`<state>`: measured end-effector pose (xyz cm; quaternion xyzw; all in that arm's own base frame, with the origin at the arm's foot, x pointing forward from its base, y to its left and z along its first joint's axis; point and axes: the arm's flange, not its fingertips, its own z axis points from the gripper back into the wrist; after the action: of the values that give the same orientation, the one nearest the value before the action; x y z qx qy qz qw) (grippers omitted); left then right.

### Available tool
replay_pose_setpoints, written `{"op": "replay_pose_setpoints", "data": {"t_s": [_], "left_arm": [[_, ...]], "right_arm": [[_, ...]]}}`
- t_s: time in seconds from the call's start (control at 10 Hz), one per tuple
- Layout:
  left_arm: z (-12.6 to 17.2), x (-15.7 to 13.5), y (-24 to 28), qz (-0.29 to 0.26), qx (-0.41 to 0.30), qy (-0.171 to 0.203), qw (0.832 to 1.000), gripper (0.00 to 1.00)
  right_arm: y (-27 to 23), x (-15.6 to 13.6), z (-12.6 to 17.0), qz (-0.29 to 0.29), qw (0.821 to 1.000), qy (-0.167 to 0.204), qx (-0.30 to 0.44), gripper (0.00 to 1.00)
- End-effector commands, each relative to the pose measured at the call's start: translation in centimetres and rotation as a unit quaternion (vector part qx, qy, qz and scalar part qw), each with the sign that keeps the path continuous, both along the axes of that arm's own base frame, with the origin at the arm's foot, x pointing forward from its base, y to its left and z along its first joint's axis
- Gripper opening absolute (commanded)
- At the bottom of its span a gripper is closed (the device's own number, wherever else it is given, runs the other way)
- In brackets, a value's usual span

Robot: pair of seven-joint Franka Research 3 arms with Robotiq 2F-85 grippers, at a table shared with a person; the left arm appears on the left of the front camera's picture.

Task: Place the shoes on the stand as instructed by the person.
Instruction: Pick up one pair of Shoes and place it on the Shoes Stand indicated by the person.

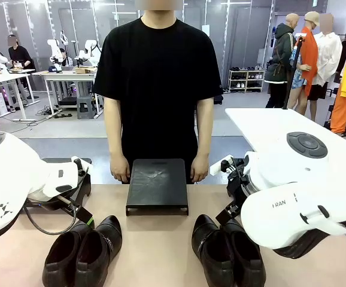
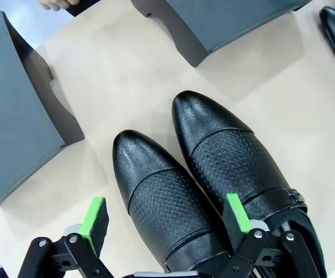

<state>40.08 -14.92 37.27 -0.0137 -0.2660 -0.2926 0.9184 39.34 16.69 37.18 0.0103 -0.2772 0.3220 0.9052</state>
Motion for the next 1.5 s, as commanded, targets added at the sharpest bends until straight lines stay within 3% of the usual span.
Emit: {"op": "replay_pose_setpoints", "data": {"t_s": [0.0, 0.3, 0.6, 0.8, 0.9, 1.0, 1.1, 1.2, 1.4], "left_arm": [[0.0, 0.0, 0.0, 0.0, 0.0, 0.0, 1.0, 1.0], [0.0, 0.0, 0.0, 0.0, 0.0, 0.0, 1.0, 1.0], [6.2, -0.7, 1.4, -0.011, -0.068, 0.031, 0.997, 1.0], [9.8, -2.2, 4.1, -0.028, -0.124, 0.094, 0.988, 1.0], [11.4, -3.2, 6.3, -0.047, -0.165, 0.116, 0.978, 1.0], [13.1, -4.7, 9.9, -0.068, -0.215, 0.139, 0.964, 1.0], [13.5, -4.9, 12.1, -0.081, -0.245, 0.143, 0.955, 1.0], [13.9, -6.2, 15.7, -0.109, -0.301, 0.148, 0.936, 1.0], [13.5, -8.1, 22.0, -0.123, -0.387, 0.128, 0.905, 1.0]], "right_arm": [[0.0, 0.0, 0.0, -0.001, 1.0, 0.0, 0.001, 1.0], [0.0, 0.0, 0.0, 0.0, 1.0, 0.0, 0.0, 1.0], [-1.3, -1.2, 6.8, -0.025, 0.998, 0.012, 0.053, 1.0], [-4.1, -2.6, 10.2, -0.045, 0.99, 0.058, 0.117, 1.0], [-6.3, -3.3, 11.7, -0.051, 0.983, 0.085, 0.155, 1.0], [-9.5, -4.7, 13.3, -0.045, 0.964, 0.12, 0.231, 1.0], [-11.7, -5.4, 13.9, -0.036, 0.954, 0.131, 0.267, 1.0], [-15.1, -6.9, 14.3, -0.026, 0.936, 0.148, 0.319, 1.0], [-21.5, -9.6, 14.0, -0.038, 0.904, 0.145, 0.4, 1.0]]}}
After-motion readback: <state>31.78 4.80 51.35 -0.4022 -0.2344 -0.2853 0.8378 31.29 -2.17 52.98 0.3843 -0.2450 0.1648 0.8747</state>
